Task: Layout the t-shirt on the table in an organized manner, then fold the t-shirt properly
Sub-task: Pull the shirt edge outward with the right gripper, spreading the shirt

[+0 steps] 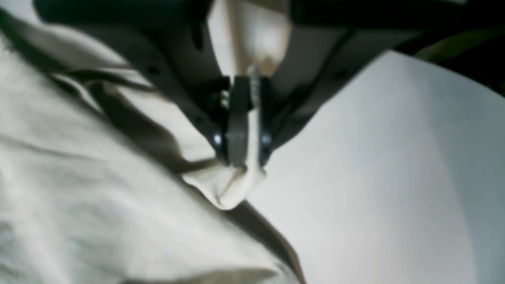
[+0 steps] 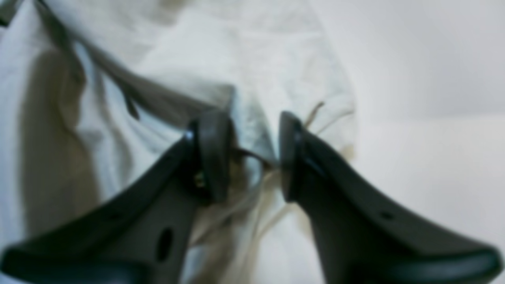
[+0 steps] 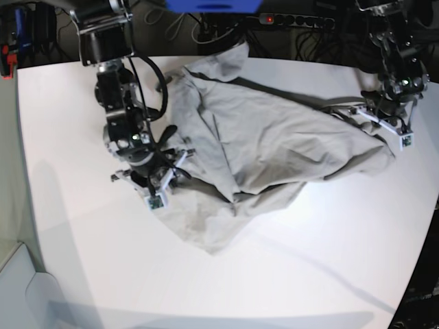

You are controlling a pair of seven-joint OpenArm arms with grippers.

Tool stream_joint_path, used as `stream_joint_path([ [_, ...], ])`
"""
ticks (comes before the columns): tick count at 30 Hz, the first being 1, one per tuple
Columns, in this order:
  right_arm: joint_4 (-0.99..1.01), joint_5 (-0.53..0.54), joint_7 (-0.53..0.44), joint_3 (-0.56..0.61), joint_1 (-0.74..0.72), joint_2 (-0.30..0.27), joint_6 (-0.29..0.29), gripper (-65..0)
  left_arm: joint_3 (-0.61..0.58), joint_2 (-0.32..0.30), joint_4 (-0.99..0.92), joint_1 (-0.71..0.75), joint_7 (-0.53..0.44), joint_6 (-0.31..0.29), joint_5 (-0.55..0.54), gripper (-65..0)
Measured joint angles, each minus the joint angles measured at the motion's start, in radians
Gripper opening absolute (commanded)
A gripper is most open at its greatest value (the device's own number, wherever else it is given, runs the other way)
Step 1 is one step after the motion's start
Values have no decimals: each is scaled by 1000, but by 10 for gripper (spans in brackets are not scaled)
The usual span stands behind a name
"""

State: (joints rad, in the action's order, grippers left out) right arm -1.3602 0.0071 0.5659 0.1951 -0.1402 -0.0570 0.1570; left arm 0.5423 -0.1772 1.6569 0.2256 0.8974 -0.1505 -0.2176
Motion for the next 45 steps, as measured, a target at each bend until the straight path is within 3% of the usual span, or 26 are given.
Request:
stream_joint_path([
  [3,42,-2,2,1,-8,4,0,-641,0,0,0,-2,0,0,-4,-647],
  [4,44,-2,2,1,-8,4,0,-650,0,0,0,-1,0,0,0,-647],
  [10,43,1,10,-49,-32,5,0,-650,0,-5,1,7,0,0,-5,-647],
  [18,42,1,12,-287,-140,0,0,-650,8,-49,30,66,0,-4,-13,-647],
  [26,43,18,26,-392,-211,-23,23,-650,150,-53,119,90,9,-26,-85,-647],
  [34,44,32,53,-486,-284,-13,38,-650,294,-109,119,80,87,-38,-295,-647],
  [38,40,-13,11,-525,-303,-70,-3,-650,370,-125,105,86,80,8,-214,-647],
  [40,34,-24,10,-528,-293,-73,-20,-650,370,-118,105,77,77,8,-229,-647],
  [45,40,0,15,-513,-223,-39,0,-650,348,-60,107,60,74,-7,-251,-647],
])
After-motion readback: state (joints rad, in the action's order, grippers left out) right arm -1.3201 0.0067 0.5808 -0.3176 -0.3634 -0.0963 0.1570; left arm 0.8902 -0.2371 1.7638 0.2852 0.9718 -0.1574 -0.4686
